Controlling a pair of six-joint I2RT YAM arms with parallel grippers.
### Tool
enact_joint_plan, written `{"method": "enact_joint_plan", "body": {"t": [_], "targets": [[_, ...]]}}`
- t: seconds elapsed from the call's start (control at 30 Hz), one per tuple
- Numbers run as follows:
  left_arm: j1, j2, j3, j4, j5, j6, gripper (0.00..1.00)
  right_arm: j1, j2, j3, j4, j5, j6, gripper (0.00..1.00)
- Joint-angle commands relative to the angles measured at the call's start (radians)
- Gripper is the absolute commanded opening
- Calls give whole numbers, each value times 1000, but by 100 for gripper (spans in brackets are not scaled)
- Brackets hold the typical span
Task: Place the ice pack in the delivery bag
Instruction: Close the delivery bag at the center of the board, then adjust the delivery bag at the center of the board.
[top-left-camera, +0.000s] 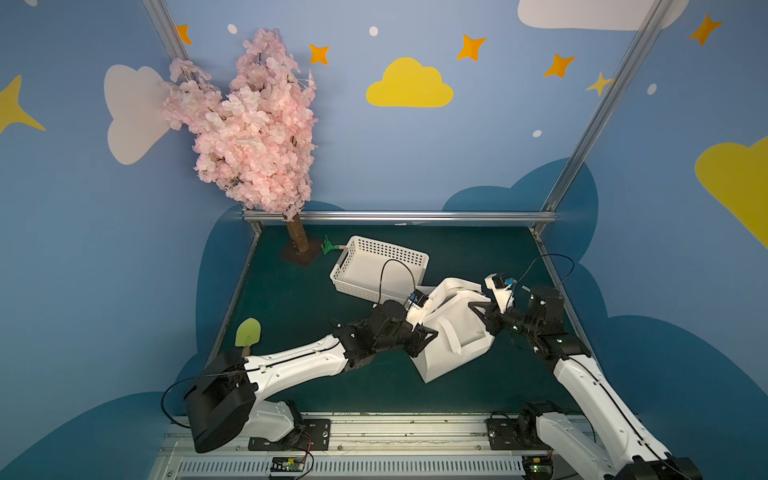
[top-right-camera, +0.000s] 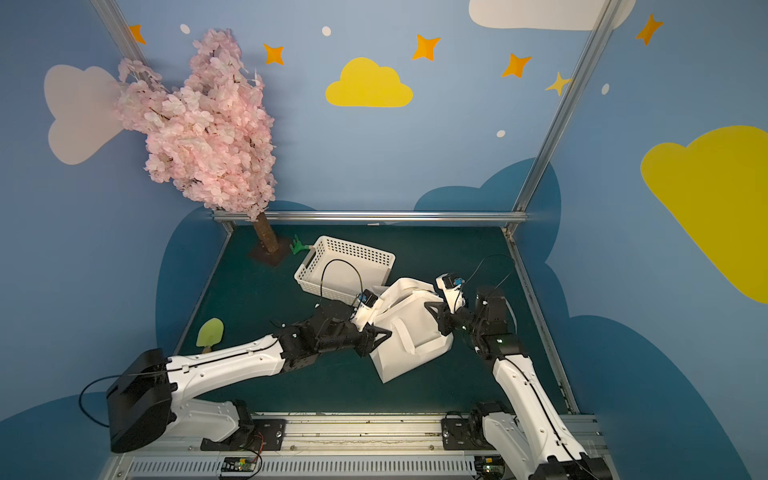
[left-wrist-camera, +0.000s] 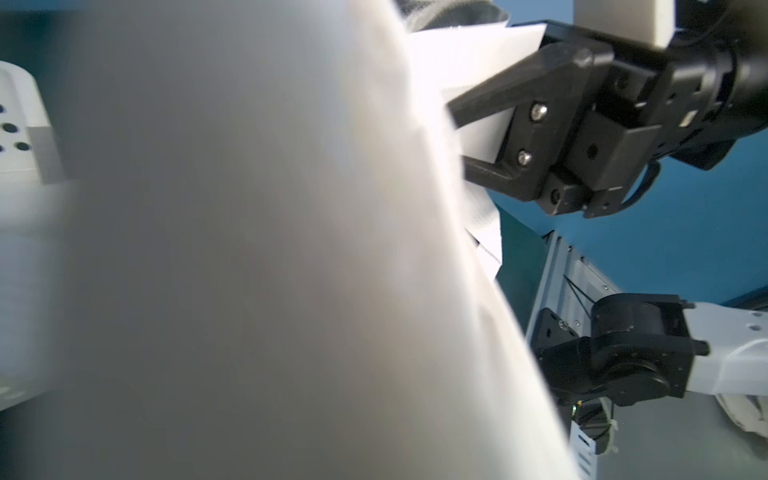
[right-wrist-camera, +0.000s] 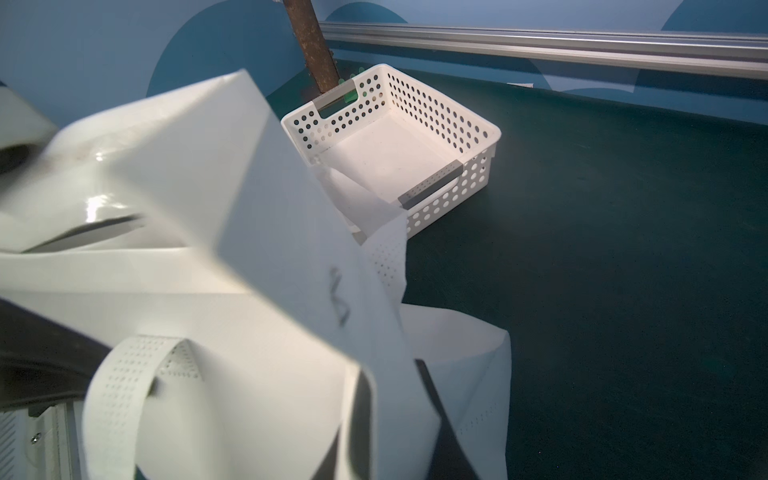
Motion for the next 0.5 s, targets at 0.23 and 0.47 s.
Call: {"method": "enact_joint_plan", "body": {"t": [0.23, 0.47], "targets": [[215, -171, -39, -124, 129, 176, 26, 67, 37, 19, 87, -103, 90, 13], [395, -236, -78, -166, 306, 249, 30, 233, 97, 37, 139, -4, 125, 15]]}}
